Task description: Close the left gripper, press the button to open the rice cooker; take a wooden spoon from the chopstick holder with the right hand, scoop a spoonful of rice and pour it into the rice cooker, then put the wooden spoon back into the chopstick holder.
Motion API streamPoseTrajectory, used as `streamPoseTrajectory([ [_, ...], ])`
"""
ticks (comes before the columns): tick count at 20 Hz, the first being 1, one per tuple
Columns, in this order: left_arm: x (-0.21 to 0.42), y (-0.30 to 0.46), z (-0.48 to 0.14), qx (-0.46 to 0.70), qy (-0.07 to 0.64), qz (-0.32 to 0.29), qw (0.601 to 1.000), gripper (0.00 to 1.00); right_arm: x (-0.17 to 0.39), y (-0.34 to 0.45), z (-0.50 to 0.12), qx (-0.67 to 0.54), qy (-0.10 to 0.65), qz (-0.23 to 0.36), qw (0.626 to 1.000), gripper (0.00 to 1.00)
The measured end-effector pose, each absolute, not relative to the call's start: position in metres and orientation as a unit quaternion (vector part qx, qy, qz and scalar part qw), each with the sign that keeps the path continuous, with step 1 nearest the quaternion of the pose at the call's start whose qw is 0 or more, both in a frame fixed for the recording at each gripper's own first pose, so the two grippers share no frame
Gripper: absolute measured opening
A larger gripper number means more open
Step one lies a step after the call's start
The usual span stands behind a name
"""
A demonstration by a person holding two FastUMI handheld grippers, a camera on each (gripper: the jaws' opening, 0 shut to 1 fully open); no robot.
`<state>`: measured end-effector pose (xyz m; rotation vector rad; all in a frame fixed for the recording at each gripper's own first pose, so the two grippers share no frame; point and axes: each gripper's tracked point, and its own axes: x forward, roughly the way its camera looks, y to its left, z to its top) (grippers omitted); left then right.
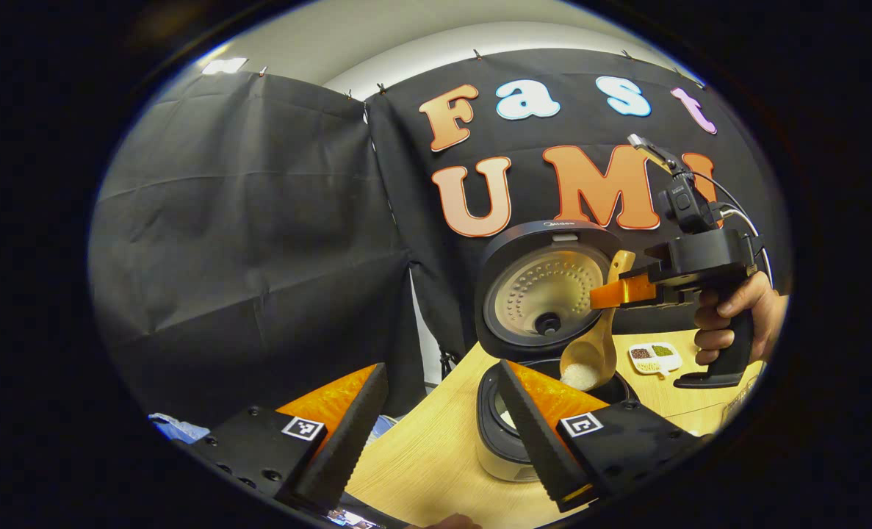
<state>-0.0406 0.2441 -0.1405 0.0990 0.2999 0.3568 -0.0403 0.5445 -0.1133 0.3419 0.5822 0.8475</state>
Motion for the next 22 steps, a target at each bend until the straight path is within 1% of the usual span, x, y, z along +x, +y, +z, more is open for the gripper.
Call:
streamPoseTrajectory([
  [7,-0.041,0.243,-0.14,0.052,0.148,0.178,0.971,1.0,-0.047,0.55,-0.109,0.117,0.249,0.429,0.86,0.08],
  [8,-0.041,0.243,-0.14,0.052,0.149,0.178,0.971,0.94,-0.049,0.55,-0.109,0.11,0.249,0.432,0.86,0.08],
  [9,-0.041,0.243,-0.141,0.052,0.149,0.178,0.971,1.0,-0.052,0.55,-0.109,0.107,0.249,0.435,0.859,0.08],
  [11,-0.042,0.242,-0.141,0.052,0.15,0.177,0.971,1.0,-0.055,0.551,-0.108,0.099,0.245,0.443,0.857,0.08],
  [12,-0.042,0.243,-0.141,0.053,0.149,0.178,0.971,0.95,-0.055,0.551,-0.108,0.093,0.24,0.445,0.858,0.08],
  [13,-0.042,0.242,-0.141,0.053,0.149,0.177,0.971,1.0,-0.055,0.552,-0.108,0.083,0.236,0.447,0.859,0.08],
  [19,-0.044,0.242,-0.142,0.053,0.151,0.179,0.971,1.0,-0.058,0.551,-0.106,0.055,0.215,0.458,0.861,0.08],
  [22,-0.043,0.242,-0.144,0.054,0.152,0.18,0.97,1.0,-0.061,0.55,-0.097,0.022,0.178,0.461,0.869,0.08],
])
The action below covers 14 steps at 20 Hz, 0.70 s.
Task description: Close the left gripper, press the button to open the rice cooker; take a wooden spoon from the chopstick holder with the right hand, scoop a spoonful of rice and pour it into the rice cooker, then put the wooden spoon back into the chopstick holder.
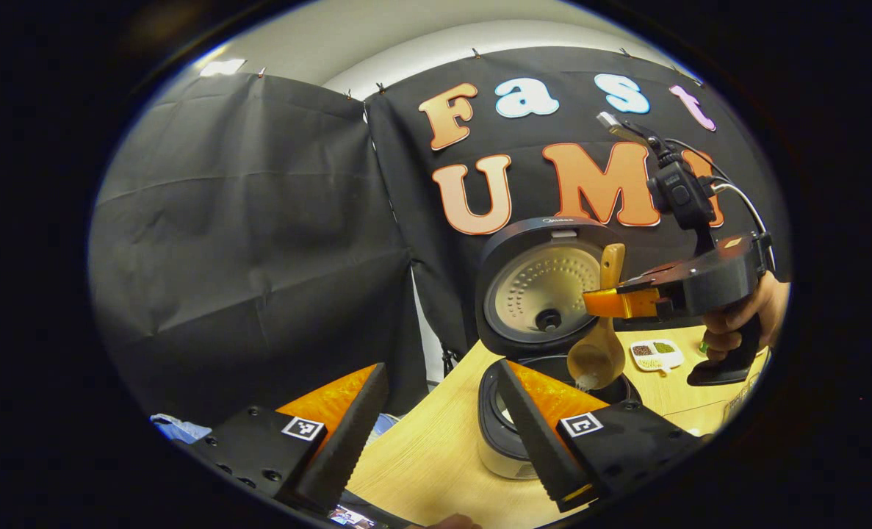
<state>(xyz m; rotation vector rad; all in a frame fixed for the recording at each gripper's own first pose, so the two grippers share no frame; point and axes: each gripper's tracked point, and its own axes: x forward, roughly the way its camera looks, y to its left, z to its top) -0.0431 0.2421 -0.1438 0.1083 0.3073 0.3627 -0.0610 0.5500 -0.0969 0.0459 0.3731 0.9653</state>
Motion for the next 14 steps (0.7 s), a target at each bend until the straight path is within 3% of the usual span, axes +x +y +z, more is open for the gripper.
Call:
streamPoseTrajectory([
  [7,-0.042,0.238,-0.142,0.056,0.156,0.174,0.971,1.0,-0.072,0.542,-0.076,-0.048,0.081,0.468,0.879,0.08],
  [9,-0.044,0.237,-0.14,0.056,0.155,0.177,0.97,1.0,-0.075,0.532,-0.076,-0.026,0.092,0.467,0.879,0.08],
  [10,-0.045,0.239,-0.139,0.055,0.154,0.18,0.97,0.95,-0.076,0.525,-0.077,0.002,0.111,0.467,0.877,0.08],
  [13,-0.047,0.235,-0.138,0.054,0.154,0.183,0.969,0.95,-0.067,0.49,-0.073,0.096,0.165,0.449,0.873,0.08],
  [14,-0.048,0.231,-0.137,0.052,0.155,0.183,0.969,1.0,-0.06,0.473,-0.072,0.114,0.171,0.437,0.876,0.08],
])
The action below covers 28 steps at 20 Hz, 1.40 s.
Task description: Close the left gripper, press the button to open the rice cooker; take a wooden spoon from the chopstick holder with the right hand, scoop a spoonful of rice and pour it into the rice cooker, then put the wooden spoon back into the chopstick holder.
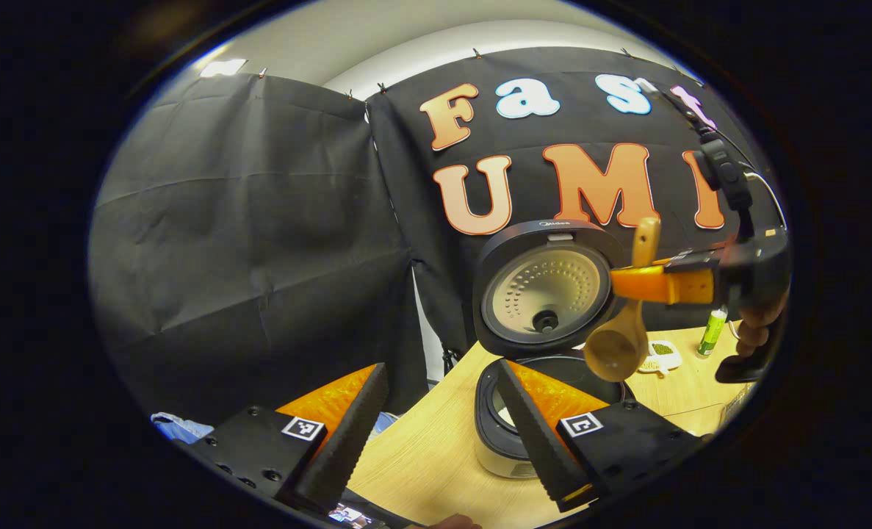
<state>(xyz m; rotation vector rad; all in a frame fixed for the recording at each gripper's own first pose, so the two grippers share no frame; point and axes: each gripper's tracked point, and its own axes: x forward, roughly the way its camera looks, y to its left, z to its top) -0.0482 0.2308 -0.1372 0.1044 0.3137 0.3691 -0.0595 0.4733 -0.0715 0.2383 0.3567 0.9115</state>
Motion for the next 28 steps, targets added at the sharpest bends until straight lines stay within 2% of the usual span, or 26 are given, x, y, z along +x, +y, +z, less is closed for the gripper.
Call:
streamPoseTrajectory([
  [2,-0.049,0.219,-0.135,0.047,0.154,0.176,0.971,0.94,-0.045,0.434,-0.076,0.14,0.186,0.411,0.882,0.08],
  [3,-0.048,0.213,-0.135,0.049,0.154,0.173,0.972,1.0,-0.042,0.414,-0.08,0.151,0.193,0.395,0.885,0.08],
  [4,-0.048,0.206,-0.133,0.05,0.153,0.167,0.973,1.0,-0.037,0.392,-0.086,0.157,0.199,0.378,0.89,0.12],
  [5,-0.047,0.199,-0.132,0.051,0.151,0.162,0.974,0.94,-0.031,0.371,-0.094,0.16,0.205,0.358,0.897,0.08],
  [6,-0.046,0.191,-0.131,0.052,0.151,0.157,0.975,0.94,-0.027,0.349,-0.105,0.159,0.212,0.339,0.902,0.08],
  [7,-0.045,0.183,-0.131,0.051,0.152,0.15,0.976,1.0,-0.024,0.327,-0.115,0.158,0.22,0.319,0.908,0.08],
  [8,-0.045,0.175,-0.132,0.05,0.154,0.144,0.976,1.0,-0.022,0.306,-0.126,0.158,0.227,0.299,0.913,0.08],
  [9,-0.042,0.166,-0.132,0.049,0.155,0.137,0.977,0.95,-0.022,0.286,-0.135,0.16,0.234,0.281,0.917,0.08],
  [10,-0.043,0.158,-0.132,0.05,0.155,0.131,0.978,1.0,-0.022,0.267,-0.143,0.165,0.242,0.265,0.919,0.08],
  [11,-0.041,0.15,-0.131,0.053,0.155,0.123,0.979,1.0,-0.024,0.252,-0.151,0.169,0.248,0.251,0.92,0.08],
  [12,-0.039,0.143,-0.131,0.055,0.156,0.116,0.979,0.95,-0.024,0.236,-0.157,0.173,0.255,0.234,0.922,0.08],
  [13,-0.037,0.135,-0.131,0.056,0.156,0.108,0.98,1.0,-0.028,0.22,-0.164,0.174,0.261,0.218,0.924,0.08],
  [14,-0.035,0.128,-0.131,0.056,0.157,0.101,0.981,1.0,-0.03,0.205,-0.171,0.176,0.268,0.203,0.925,0.08],
  [16,-0.031,0.113,-0.134,0.047,0.163,0.09,0.981,1.0,-0.035,0.181,-0.183,0.181,0.279,0.179,0.926,0.08],
  [17,-0.029,0.106,-0.134,0.036,0.164,0.084,0.982,0.94,-0.038,0.171,-0.188,0.184,0.283,0.168,0.926,0.08],
  [18,-0.028,0.101,-0.132,0.034,0.165,0.079,0.983,1.0,-0.041,0.162,-0.193,0.187,0.288,0.159,0.926,0.08],
  [19,-0.025,0.097,-0.13,0.036,0.163,0.077,0.983,0.94,-0.044,0.153,-0.2,0.187,0.292,0.15,0.926,0.08],
  [21,-0.022,0.088,-0.129,0.039,0.163,0.071,0.983,0.94,-0.049,0.133,-0.211,0.185,0.3,0.13,0.927,0.08],
  [22,-0.021,0.083,-0.13,0.038,0.163,0.067,0.984,1.0,-0.052,0.124,-0.219,0.185,0.306,0.12,0.926,0.08],
  [23,-0.02,0.078,-0.13,0.038,0.164,0.064,0.984,0.95,-0.055,0.116,-0.226,0.184,0.311,0.111,0.926,0.08],
  [26,-0.021,0.064,-0.13,0.039,0.167,0.056,0.984,0.95,-0.059,0.091,-0.246,0.184,0.319,0.078,0.926,0.08],
  [28,-0.021,0.061,-0.128,0.044,0.165,0.055,0.984,1.0,-0.065,0.083,-0.26,0.177,0.329,0.071,0.925,0.08],
])
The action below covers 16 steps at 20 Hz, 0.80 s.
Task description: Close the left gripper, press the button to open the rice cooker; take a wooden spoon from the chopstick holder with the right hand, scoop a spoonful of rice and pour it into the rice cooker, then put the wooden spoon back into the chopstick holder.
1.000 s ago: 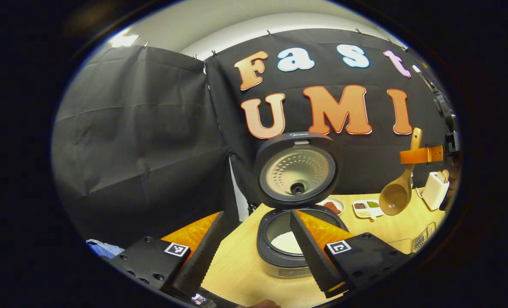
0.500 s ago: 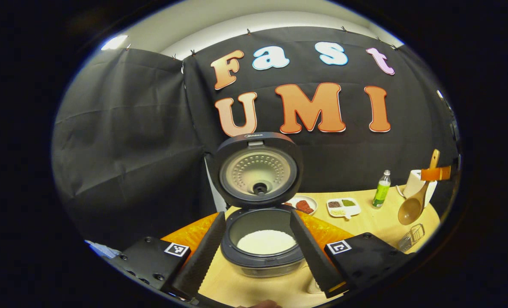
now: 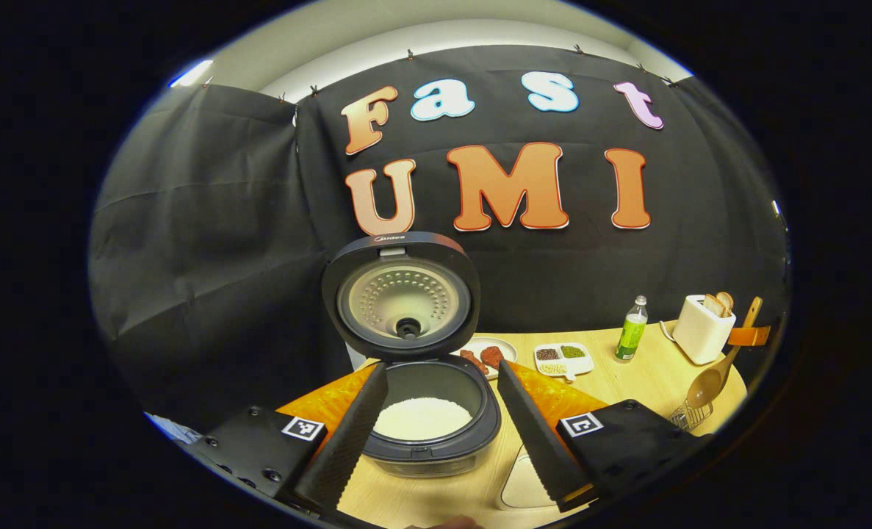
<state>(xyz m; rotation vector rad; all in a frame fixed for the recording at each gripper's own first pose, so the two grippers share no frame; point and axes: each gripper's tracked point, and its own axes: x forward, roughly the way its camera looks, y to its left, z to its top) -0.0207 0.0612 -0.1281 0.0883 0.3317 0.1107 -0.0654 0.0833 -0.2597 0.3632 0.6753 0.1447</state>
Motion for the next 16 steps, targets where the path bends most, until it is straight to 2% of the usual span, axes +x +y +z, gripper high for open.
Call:
streamPoseTrajectory([
  [1,-0.02,0.06,-0.127,0.044,0.165,0.055,0.984,0.95,-0.068,0.08,-0.265,0.17,0.334,0.068,0.925,0.08],
  [2,-0.02,0.059,-0.127,0.045,0.165,0.057,0.984,0.95,-0.07,0.077,-0.27,0.164,0.337,0.066,0.925,0.08],
  [3,-0.02,0.059,-0.126,0.045,0.165,0.057,0.984,1.0,-0.072,0.075,-0.274,0.159,0.339,0.065,0.925,0.08],
  [5,-0.019,0.061,-0.123,0.047,0.164,0.06,0.984,1.0,-0.073,0.071,-0.285,0.154,0.342,0.058,0.925,0.08],
  [6,-0.018,0.062,-0.123,0.05,0.163,0.062,0.983,0.95,-0.074,0.069,-0.293,0.155,0.347,0.051,0.924,0.08],
  [7,-0.017,0.062,-0.122,0.052,0.163,0.062,0.983,1.0,-0.075,0.069,-0.302,0.153,0.353,0.047,0.922,0.08],
  [9,-0.014,0.065,-0.121,0.055,0.16,0.062,0.984,1.0,-0.082,0.068,-0.325,0.146,0.376,0.038,0.914,0.08],
  [10,-0.011,0.066,-0.122,0.056,0.16,0.064,0.984,0.95,-0.085,0.07,-0.333,0.15,0.385,0.036,0.91,0.08],
  [11,-0.01,0.068,-0.123,0.055,0.159,0.065,0.984,1.0,-0.086,0.072,-0.338,0.152,0.393,0.034,0.906,0.08],
  [12,-0.009,0.069,-0.124,0.054,0.161,0.066,0.983,1.0,-0.089,0.073,-0.342,0.156,0.398,0.033,0.904,0.08],
  [15,-0.004,0.073,-0.128,0.049,0.166,0.067,0.983,1.0,-0.097,0.071,-0.361,0.151,0.432,0.016,0.889,0.13],
  [16,-0.002,0.074,-0.129,0.048,0.167,0.066,0.983,0.95,-0.099,0.066,-0.359,0.148,0.435,0.009,0.888,0.14],
])
